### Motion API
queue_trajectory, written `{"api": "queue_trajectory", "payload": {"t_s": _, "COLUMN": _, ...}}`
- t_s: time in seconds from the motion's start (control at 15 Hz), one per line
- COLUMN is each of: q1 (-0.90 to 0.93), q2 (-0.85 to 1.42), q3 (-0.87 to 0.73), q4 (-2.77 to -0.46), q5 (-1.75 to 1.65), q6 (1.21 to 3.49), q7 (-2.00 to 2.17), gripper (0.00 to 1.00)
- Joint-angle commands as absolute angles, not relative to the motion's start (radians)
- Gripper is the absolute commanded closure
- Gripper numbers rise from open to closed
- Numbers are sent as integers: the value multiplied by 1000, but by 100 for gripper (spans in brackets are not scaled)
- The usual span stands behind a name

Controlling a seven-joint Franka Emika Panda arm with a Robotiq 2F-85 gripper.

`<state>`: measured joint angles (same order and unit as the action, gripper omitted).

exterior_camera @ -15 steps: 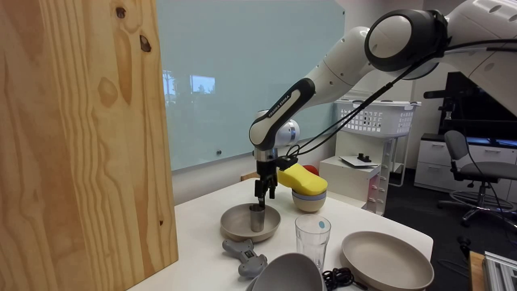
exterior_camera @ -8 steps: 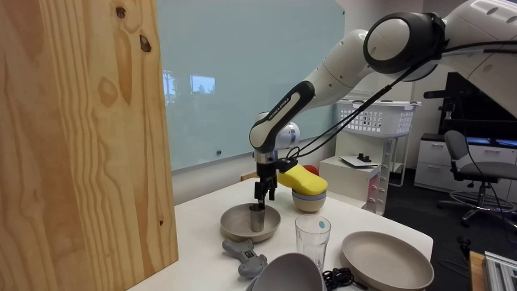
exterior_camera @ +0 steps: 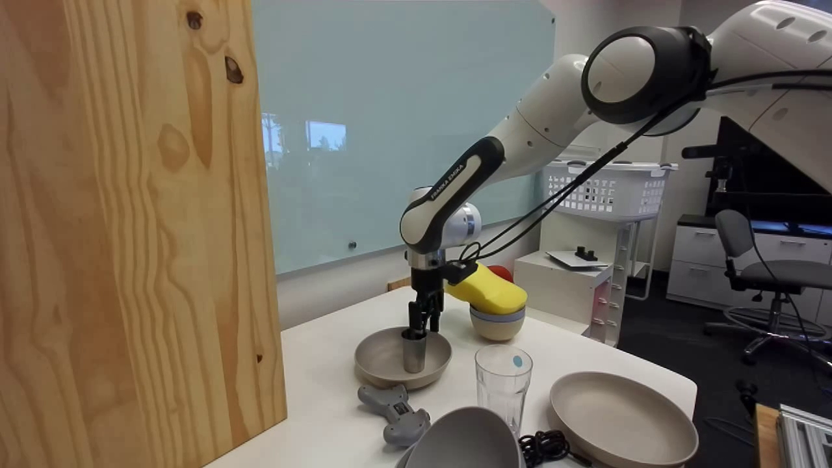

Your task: Put the silver cup in the glass cup

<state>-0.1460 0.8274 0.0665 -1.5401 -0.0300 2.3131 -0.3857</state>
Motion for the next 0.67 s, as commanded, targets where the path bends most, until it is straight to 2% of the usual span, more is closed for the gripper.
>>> {"api": "queue_trajectory", "payload": {"t_s": 0.0, "q1": -152, "q2": 889, "q3": 73, "q4": -1487, "q5": -37, "q6": 2343, "q7": -430, "gripper": 51}}
{"api": "queue_trajectory", "payload": {"t_s": 0.4, "q1": -151, "q2": 902, "q3": 69, "q4": -1481, "q5": -42, "q6": 2337, "q7": -426, "gripper": 96}}
{"api": "queue_trajectory", "payload": {"t_s": 0.47, "q1": -152, "q2": 903, "q3": 69, "q4": -1481, "q5": -42, "q6": 2335, "q7": -426, "gripper": 100}}
{"api": "queue_trajectory", "payload": {"t_s": 0.6, "q1": -148, "q2": 906, "q3": 63, "q4": -1472, "q5": -44, "q6": 2320, "q7": -417, "gripper": 100}}
